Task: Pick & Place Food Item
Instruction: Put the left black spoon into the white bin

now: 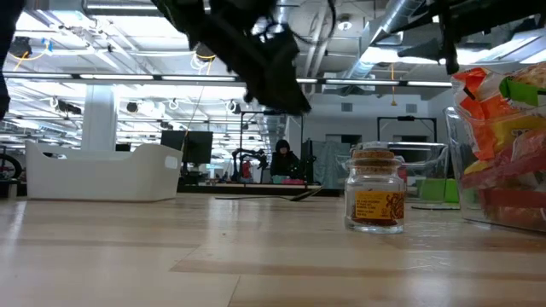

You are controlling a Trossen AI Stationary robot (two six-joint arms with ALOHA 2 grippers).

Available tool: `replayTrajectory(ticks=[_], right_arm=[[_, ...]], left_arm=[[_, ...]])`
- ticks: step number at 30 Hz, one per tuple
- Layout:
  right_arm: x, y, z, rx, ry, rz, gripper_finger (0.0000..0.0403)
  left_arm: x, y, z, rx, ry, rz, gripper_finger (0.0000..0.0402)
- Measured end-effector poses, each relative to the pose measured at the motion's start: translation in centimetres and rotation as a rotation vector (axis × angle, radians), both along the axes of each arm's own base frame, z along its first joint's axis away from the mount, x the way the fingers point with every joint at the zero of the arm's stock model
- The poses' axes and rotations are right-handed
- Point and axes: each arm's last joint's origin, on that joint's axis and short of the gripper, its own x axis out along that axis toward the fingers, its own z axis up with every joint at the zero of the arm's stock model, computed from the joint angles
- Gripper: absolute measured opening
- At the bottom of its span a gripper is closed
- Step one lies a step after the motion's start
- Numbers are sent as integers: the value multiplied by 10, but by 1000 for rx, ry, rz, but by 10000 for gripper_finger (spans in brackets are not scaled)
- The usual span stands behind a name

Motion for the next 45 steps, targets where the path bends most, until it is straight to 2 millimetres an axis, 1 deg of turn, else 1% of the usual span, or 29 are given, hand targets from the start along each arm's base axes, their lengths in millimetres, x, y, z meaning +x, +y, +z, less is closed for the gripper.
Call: replayTrajectory(ticks=[2, 5, 8, 16, 20, 23, 25, 29, 34, 38, 42, 45], right_arm=[[-1, 0, 1, -3, -6, -1, 244], [-1, 0, 1, -3, -5, -1, 244], [0, 0, 0, 0, 0, -2, 244], [0, 0, 0, 0, 2, -4, 244], [0, 0, -1, 4, 8, -4, 244], [-1, 0, -1, 7, 14, -4, 244], [-1, 0, -1, 7, 14, -4, 244], [-1, 0, -3, 14, 28, -5, 244], [-1, 0, -5, 24, 48, -5, 244], [-1, 0, -5, 28, 49, -5, 244], [-1, 0, -6, 35, 48, -6, 244], [-1, 0, -6, 37, 52, -6, 244]], left_arm=[[8, 0, -15, -57, 4, -23, 195], [16, 2, -35, -116, 3, 7, 195], [22, 4, -52, -118, 15, 44, 195], [37, 7, -78, -60, -41, 137, 195], [44, 7, -94, -30, 3, 155, 195], [50, 4, -99, 52, 21, 236, 195], [54, 4, -101, 62, 23, 267, 195], [61, 6, -111, 70, 61, 283, 195], [69, 7, -123, 89, 154, 304, 193], [68, 9, -126, 125, 179, 353, 178], [66, 18, -127, 89, 179, 398, 156], [64, 24, -128, 30, 167, 412, 131]])
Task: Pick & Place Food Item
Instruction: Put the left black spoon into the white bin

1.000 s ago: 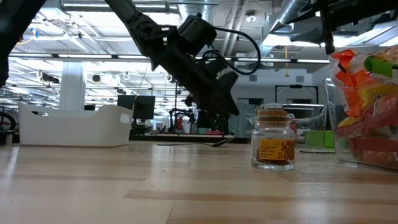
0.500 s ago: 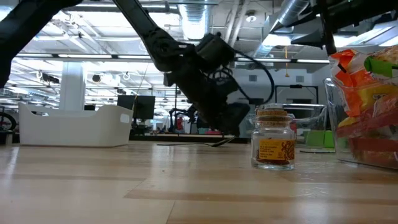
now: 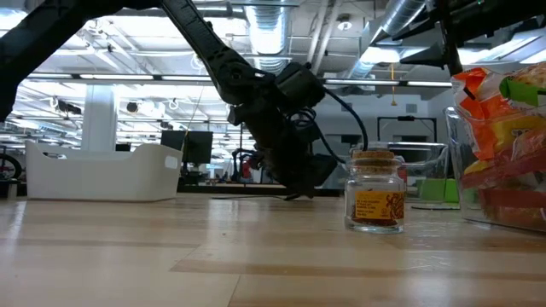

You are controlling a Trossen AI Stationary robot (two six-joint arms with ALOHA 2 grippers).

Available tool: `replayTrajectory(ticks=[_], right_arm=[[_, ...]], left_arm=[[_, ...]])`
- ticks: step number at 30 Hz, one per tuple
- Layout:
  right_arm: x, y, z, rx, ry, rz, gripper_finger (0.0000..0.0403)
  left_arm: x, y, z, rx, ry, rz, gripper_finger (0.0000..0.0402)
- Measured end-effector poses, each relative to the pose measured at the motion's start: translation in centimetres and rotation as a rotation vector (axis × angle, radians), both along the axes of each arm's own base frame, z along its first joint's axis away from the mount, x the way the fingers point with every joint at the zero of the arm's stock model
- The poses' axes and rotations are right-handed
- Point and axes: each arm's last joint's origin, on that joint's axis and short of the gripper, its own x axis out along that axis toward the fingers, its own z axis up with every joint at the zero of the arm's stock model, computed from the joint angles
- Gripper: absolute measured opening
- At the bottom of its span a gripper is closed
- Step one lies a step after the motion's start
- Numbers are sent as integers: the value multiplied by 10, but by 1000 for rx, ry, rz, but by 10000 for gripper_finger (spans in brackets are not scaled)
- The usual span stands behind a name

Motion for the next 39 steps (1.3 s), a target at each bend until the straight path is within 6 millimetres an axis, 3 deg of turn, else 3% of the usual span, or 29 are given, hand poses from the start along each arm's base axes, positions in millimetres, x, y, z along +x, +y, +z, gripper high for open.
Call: replayTrajectory(ticks=[7, 12, 16, 27, 34, 39], right_arm=[[0, 0, 0, -1, 3, 1, 244], [0, 0, 0, -6, 6, 2, 244], [0, 0, 0, -8, 8, 2, 244], [0, 0, 0, -10, 4, 2, 244], [0, 0, 0, -10, 2, 5, 244], [0, 1, 0, -10, 3, 8, 244]], left_arm=[[1, 2, 4, -67, -77, 39, 20], [2, -5, 9, -98, -98, 24, 8], [2, -17, 25, -133, -131, -24, 4], [-17, -29, 132, -152, -373, -136, 1], [-61, -33, 195, -145, -368, -140, 1], [-98, -39, 217, -92, -236, -69, 1]])
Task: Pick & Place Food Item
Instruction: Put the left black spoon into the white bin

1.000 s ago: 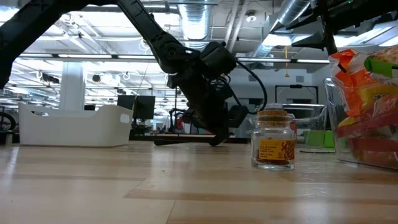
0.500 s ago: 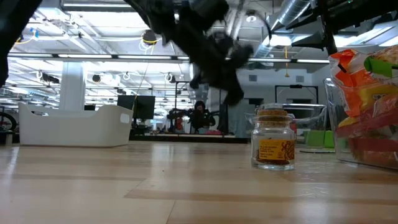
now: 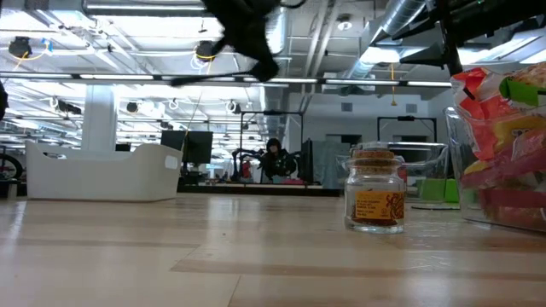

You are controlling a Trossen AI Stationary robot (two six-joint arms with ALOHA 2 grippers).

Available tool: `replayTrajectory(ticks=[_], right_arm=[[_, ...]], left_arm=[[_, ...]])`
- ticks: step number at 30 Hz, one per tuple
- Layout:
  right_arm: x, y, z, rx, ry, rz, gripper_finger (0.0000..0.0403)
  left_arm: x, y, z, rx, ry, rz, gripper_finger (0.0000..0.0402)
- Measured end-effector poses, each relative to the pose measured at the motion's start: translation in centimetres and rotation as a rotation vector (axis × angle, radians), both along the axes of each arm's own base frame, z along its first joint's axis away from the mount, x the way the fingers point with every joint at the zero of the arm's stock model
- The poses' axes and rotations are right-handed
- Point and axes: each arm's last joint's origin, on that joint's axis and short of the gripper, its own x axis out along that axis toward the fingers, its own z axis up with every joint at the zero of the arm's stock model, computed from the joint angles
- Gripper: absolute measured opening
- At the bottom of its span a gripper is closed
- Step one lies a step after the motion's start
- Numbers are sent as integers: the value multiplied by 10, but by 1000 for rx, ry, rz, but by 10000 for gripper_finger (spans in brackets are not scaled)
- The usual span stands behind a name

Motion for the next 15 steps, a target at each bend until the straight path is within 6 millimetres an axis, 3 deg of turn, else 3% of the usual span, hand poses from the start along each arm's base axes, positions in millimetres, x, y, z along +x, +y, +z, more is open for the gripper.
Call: replayTrajectory(ticks=[5, 8, 15], right_arm=[[0, 0, 0, 1, -4, -1, 244], [0, 0, 0, 1, -3, -1, 244], [0, 0, 0, 0, 2, -3, 244]], left_arm=[[-33, -10, 2, -18, 142, 94, 1], [-50, -14, -9, -59, 139, 144, 1], [-99, -17, -63, -160, 150, 286, 1]])
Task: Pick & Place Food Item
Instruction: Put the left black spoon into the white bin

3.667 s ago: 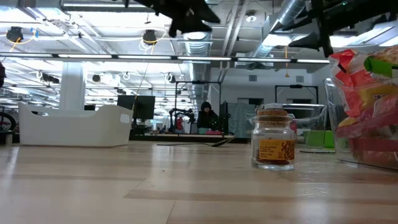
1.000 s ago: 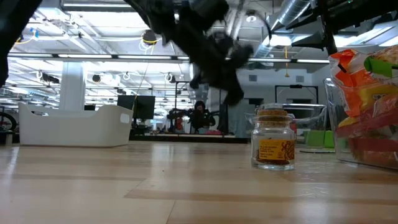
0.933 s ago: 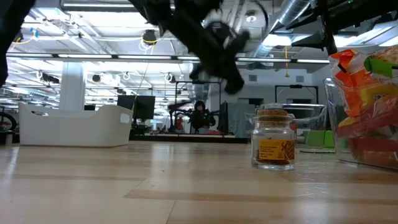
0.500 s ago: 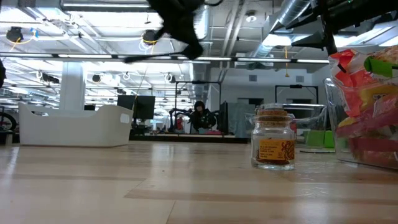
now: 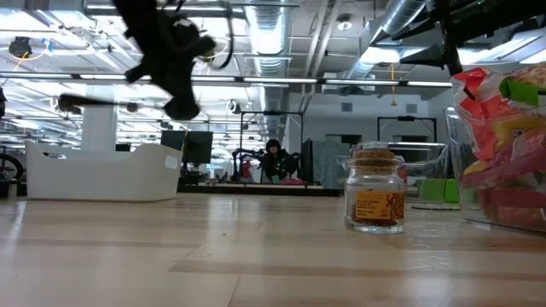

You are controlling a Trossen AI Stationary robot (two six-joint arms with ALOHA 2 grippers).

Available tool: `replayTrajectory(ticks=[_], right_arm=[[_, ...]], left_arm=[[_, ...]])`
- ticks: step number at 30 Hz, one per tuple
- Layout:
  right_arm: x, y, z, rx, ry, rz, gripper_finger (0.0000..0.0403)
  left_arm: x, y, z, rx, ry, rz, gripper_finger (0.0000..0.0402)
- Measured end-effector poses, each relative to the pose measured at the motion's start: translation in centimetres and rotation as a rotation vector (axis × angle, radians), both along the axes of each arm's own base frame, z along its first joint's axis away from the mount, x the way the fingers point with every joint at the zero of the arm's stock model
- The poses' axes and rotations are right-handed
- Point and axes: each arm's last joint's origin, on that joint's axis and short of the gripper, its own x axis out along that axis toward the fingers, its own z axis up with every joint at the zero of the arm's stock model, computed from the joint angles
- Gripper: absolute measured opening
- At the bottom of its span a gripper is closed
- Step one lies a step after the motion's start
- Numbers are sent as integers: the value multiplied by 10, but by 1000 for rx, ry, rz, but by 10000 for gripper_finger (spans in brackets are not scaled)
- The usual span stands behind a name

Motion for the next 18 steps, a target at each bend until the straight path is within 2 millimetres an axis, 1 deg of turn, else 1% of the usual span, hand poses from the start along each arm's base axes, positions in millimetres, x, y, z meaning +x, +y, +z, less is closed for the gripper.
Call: replayTrajectory(ticks=[3, 7, 11, 18], right_arm=[[0, 0, 0, 0, 0, -2, 244], [0, -1, 0, -1, -2, -8, 244], [-1, -2, 0, -1, -2, -21, 244], [-2, -5, 0, 5, -7, -43, 244]], left_arm=[[-18, 0, -19, -15, -3, 44, 1], [-34, 0, -37, -18, -1, 76, 1], [-39, 0, -52, -23, -29, 78, 1], [-43, 1, -69, -32, -41, 82, 1]])
